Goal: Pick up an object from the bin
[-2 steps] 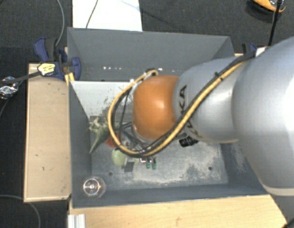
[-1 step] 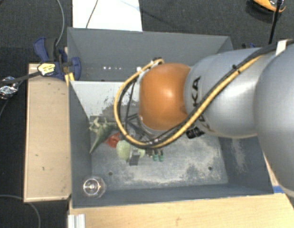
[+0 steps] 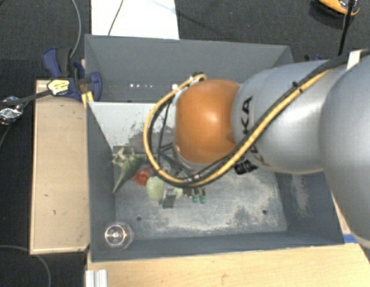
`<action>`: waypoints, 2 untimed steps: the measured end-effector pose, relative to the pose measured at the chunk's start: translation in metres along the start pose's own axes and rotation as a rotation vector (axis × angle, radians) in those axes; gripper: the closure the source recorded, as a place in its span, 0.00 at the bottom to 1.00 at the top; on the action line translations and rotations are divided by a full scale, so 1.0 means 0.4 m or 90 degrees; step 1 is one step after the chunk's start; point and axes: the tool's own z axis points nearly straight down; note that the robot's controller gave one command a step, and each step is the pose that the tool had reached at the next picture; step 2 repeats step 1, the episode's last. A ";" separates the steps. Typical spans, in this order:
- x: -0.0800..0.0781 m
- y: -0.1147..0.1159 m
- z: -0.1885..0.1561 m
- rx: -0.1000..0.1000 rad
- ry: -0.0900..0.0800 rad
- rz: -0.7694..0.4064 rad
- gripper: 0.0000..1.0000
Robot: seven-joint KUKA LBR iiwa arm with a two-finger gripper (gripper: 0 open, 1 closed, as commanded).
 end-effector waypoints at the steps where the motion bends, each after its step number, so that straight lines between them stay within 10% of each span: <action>1: 0.007 -0.030 -0.411 -0.002 -0.006 -0.024 1.00; 2: 0.007 -0.030 -0.411 -0.002 -0.006 -0.024 1.00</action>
Offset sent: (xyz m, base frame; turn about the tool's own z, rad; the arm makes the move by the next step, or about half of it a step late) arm 0.0000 0.0000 0.0000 0.0000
